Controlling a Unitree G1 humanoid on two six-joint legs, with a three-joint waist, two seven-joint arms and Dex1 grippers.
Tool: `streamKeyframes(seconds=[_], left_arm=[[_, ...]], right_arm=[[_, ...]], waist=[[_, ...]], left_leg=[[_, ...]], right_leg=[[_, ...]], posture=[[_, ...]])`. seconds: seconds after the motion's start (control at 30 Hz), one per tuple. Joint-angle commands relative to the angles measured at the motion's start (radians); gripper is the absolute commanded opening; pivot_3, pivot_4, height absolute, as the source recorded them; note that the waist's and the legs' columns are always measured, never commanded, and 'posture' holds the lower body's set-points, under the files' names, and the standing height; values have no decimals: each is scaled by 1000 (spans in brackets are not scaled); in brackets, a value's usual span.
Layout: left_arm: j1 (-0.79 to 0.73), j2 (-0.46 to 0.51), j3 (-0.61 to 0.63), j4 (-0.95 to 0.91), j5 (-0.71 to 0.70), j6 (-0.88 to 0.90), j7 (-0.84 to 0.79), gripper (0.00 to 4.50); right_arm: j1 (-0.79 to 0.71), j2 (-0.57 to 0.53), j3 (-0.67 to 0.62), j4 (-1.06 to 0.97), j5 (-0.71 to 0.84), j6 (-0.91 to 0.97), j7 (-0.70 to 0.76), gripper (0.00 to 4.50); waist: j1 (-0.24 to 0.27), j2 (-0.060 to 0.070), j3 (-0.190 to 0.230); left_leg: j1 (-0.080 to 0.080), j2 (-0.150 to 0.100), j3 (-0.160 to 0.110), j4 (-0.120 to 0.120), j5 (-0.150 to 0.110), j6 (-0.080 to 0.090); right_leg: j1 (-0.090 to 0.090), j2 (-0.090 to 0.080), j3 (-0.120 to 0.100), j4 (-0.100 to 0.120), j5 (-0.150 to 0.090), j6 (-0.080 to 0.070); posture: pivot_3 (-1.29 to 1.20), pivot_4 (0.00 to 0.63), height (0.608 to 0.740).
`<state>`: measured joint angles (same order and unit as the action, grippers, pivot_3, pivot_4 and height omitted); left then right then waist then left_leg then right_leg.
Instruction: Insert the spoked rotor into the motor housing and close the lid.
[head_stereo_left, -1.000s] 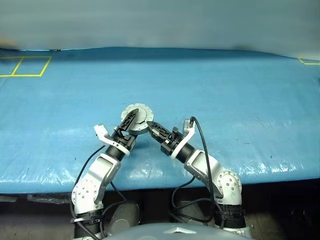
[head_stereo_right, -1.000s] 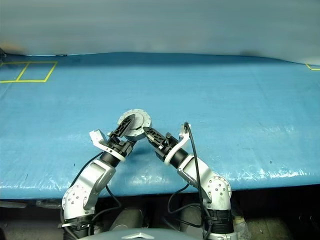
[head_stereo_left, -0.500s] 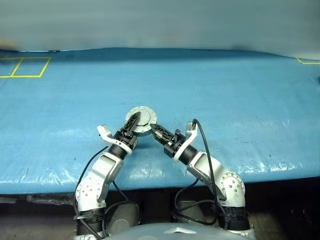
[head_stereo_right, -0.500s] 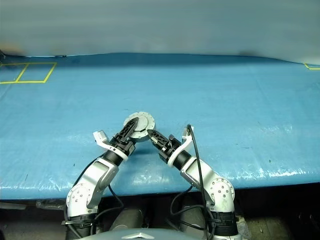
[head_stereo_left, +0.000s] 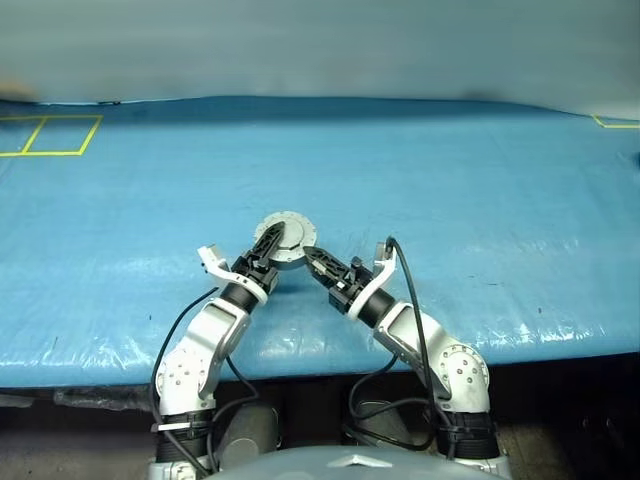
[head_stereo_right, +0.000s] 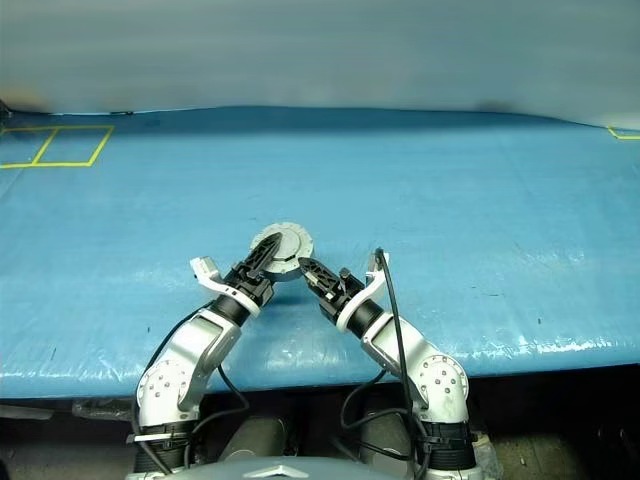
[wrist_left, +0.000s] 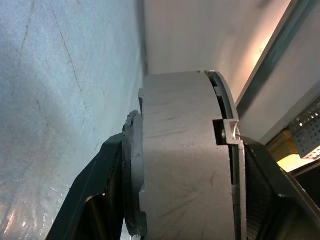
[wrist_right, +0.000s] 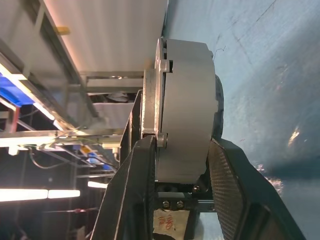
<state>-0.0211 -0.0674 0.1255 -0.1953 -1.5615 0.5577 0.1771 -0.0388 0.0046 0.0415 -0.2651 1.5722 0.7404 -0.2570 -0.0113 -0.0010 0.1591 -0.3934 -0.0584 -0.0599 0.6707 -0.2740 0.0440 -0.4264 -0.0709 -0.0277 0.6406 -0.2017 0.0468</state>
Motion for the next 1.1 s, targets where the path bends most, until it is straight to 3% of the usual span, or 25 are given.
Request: streamKeyframes(seconds=[0.03, 0.1, 0.27, 0.43, 0.67, 1.1], left_arm=[[-39, -41, 34, 1, 47, -59, 43, 2498], [-52, -31, 38, 9, 56, -62, 61, 2498], [-155, 38, 85, 99, 120, -77, 59, 2431], [-300, 81, 155, 258, 192, -80, 9, 2431], [-557, 127, 228, 567, 336, -115, -110, 2431], [-949, 171, 375, 1236, 593, -317, -278, 2431]], right_arm=[[-27, -77, 38, -106, -229, -28, 52, 1204], [-32, -146, 83, -121, -384, -41, 80, 1204], [-1, -195, 77, -172, -541, -121, 142, 2991], [9, -258, 121, -217, -772, -170, 188, 4500], [60, -274, 218, -214, -1023, -236, 256, 4500], [104, -208, 233, -206, -1186, -245, 317, 4500]], waist=[[0, 0, 0], [1, 0, 0], [3, -1, 0], [5, -1, 0], [11, -4, 0], [0, -5, 1]], left_leg=[[0, 0, 0, 0, 0, 0], [0, 0, 1, 3, 0, 1], [0, 0, 1, 8, -1, 2], [-1, 1, 2, 11, -1, 2], [-1, 0, 3, 12, -1, 2], [-2, 0, 3, 11, -1, 2]], right_leg=[[0, 0, 0, 1, 0, 0], [0, 0, 0, 2, 0, 0], [2, 1, -1, 2, 2, 2], [2, 3, 0, 2, 5, 1], [2, 3, 0, 1, 6, 3], [0, 3, 0, 1, 6, 3]], posture=[[0, 150, 740], [0, 150, 740], [0, 150, 740], [0, 150, 740], [0, 150, 740], [0, 150, 740]])
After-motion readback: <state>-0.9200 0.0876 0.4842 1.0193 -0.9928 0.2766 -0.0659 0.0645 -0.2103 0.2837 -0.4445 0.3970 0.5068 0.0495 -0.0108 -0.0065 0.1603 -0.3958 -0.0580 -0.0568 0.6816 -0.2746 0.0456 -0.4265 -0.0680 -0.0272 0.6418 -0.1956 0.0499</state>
